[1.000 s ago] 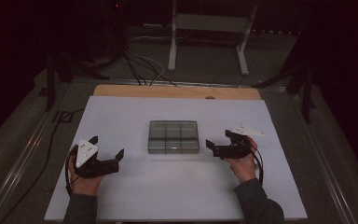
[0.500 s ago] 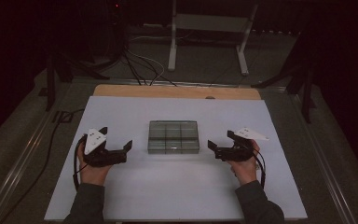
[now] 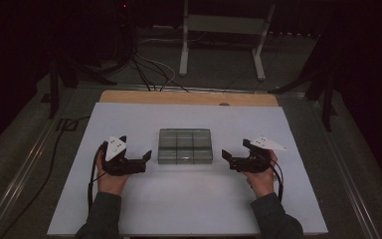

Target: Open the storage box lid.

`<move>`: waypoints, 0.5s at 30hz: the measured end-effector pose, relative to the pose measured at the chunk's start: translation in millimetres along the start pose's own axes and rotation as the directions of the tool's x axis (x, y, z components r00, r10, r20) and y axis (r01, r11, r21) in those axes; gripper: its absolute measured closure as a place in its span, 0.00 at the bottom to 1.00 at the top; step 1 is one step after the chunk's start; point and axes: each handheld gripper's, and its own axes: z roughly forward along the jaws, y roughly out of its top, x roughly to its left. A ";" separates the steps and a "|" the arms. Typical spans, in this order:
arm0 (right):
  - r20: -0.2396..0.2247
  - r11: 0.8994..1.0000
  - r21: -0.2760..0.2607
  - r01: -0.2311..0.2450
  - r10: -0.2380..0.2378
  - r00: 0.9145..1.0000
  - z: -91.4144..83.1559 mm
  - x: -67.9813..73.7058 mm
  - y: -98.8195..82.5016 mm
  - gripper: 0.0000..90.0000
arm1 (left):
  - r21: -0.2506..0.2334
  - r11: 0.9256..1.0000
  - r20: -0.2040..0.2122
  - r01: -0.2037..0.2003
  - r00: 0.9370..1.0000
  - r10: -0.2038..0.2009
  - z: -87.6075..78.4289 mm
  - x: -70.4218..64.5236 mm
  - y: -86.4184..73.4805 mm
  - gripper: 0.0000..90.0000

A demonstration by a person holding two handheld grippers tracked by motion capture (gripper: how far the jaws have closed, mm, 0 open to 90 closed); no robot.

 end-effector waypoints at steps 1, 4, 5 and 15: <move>0.001 1.000 0.000 0.000 0.000 1.000 0.1 -0.2 -0.1 0.01 | 0.006 1.000 0.005 -0.001 1.000 0.001 1.4 -0.4 -0.5 0.02; 0.001 1.000 0.001 0.001 -0.001 1.000 0.0 -0.3 -0.3 0.01 | 0.021 1.000 0.019 -0.004 1.000 0.003 5.8 -2.6 -2.5 0.04; 0.000 1.000 0.001 0.000 0.000 1.000 -0.1 -0.4 -0.4 0.01 | 0.026 1.000 0.023 -0.005 1.000 0.004 7.1 -3.5 -3.2 0.05; 0.006 1.000 -0.003 0.000 0.000 1.000 -0.5 -0.9 -0.5 0.01 | 0.063 0.998 0.070 0.010 0.997 -0.015 19.6 -9.1 -12.2 0.09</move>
